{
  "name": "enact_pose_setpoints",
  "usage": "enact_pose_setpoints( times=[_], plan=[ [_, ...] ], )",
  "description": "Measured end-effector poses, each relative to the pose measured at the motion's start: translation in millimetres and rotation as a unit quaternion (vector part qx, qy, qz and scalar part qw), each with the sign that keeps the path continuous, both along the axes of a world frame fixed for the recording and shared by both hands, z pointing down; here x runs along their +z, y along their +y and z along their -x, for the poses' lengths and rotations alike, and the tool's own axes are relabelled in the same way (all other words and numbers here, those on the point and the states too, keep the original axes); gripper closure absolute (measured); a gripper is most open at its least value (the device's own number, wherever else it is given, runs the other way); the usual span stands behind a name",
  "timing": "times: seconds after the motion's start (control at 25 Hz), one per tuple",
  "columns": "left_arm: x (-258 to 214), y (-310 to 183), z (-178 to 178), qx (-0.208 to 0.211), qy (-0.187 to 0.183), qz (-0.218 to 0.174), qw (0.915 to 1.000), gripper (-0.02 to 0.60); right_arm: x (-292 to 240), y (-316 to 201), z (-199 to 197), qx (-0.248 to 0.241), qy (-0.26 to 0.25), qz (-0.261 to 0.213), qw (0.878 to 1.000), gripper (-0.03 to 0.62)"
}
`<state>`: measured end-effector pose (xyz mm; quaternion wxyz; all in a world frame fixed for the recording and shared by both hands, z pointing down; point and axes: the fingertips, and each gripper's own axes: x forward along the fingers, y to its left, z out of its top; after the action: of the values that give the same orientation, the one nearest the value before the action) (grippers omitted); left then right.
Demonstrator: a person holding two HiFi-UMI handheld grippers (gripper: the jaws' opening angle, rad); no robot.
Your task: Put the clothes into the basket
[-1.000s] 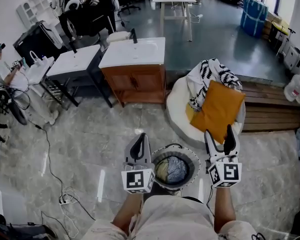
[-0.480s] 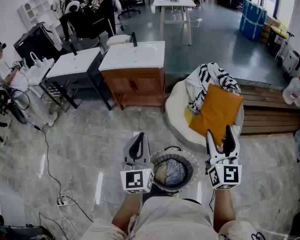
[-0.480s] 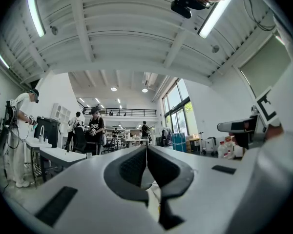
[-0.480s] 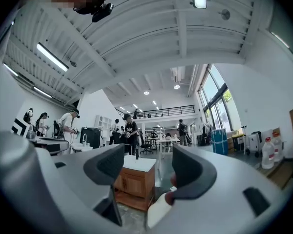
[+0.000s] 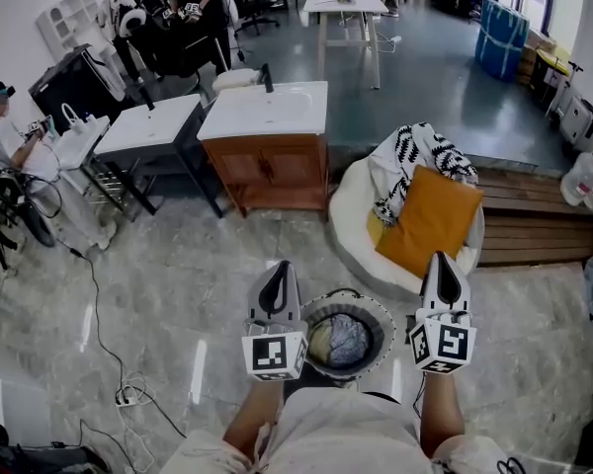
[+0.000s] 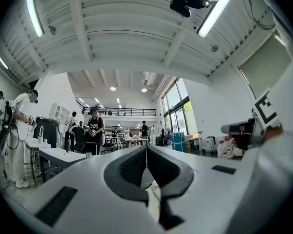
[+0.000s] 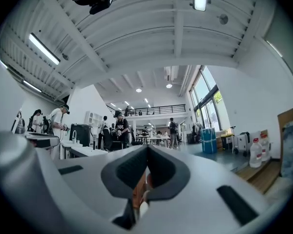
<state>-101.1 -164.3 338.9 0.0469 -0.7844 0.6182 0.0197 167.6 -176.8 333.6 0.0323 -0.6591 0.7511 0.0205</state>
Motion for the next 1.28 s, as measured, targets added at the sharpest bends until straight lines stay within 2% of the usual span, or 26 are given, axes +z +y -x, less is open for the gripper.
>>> enact_pose_setpoints(
  times=[0.4,1.28],
  plan=[
    [5.2,-0.4,-1.5,0.000,0.000,0.004,1.0000,0.574,1.7,-0.7,1.8,0.001,0.023,-0.003,1.000,0.606],
    [0.5,1.4,-12.4,0.003,-0.004,0.002,1.0000,0.574,-4.5,-0.6,1.9,-0.018,0.018,-0.014,1.000,0.606]
  ],
)
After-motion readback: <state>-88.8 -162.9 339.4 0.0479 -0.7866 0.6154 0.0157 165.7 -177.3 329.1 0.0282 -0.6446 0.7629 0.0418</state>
